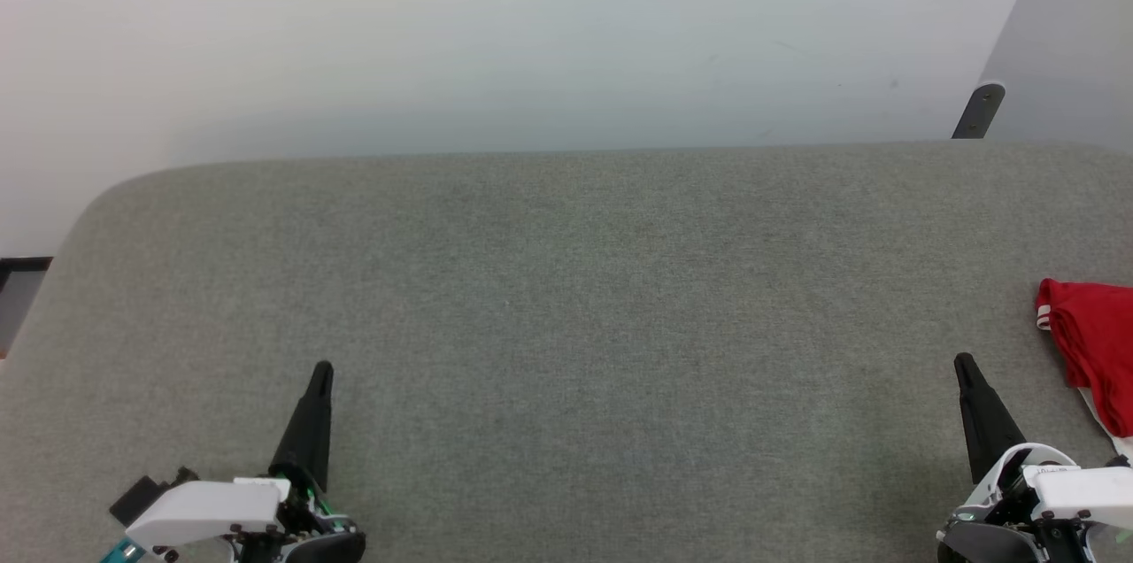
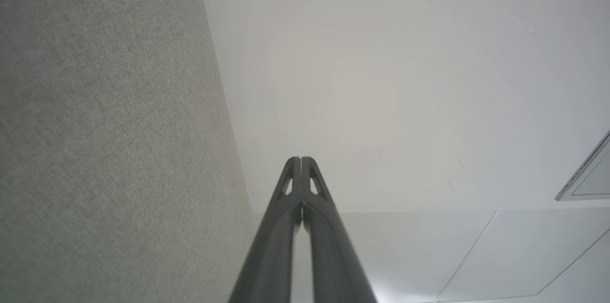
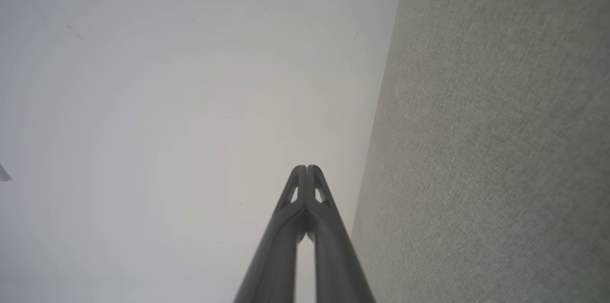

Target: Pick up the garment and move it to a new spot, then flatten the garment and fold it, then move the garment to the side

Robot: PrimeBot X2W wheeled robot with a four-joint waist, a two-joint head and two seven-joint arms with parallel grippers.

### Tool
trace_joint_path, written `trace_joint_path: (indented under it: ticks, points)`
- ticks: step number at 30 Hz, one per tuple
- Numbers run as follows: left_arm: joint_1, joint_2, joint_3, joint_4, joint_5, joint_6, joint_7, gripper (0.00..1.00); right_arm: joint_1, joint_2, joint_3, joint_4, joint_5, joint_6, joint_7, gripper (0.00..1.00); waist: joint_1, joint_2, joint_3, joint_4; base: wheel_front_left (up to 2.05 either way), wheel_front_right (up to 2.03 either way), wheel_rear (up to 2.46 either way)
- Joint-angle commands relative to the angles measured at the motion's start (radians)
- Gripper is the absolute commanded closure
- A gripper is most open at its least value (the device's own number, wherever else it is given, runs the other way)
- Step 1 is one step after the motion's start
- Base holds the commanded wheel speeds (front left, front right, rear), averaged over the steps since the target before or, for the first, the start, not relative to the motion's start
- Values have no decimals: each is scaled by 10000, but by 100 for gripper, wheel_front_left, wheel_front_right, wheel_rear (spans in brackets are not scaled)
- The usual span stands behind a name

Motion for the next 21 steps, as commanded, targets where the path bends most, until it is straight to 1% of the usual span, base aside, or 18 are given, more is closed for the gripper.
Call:
trace_joint_path:
  ticks: [1,21]
  points:
    - [-97,-15,26,9,4,0,27,100,-34,33,23,1,39,4,-2,100,0,0,0,0,0,0,0]
    - [-97,-14,27,8,6,0,27,100,-34,33,23,1,39,4,-2,100,0,0,0,0,0,0,0]
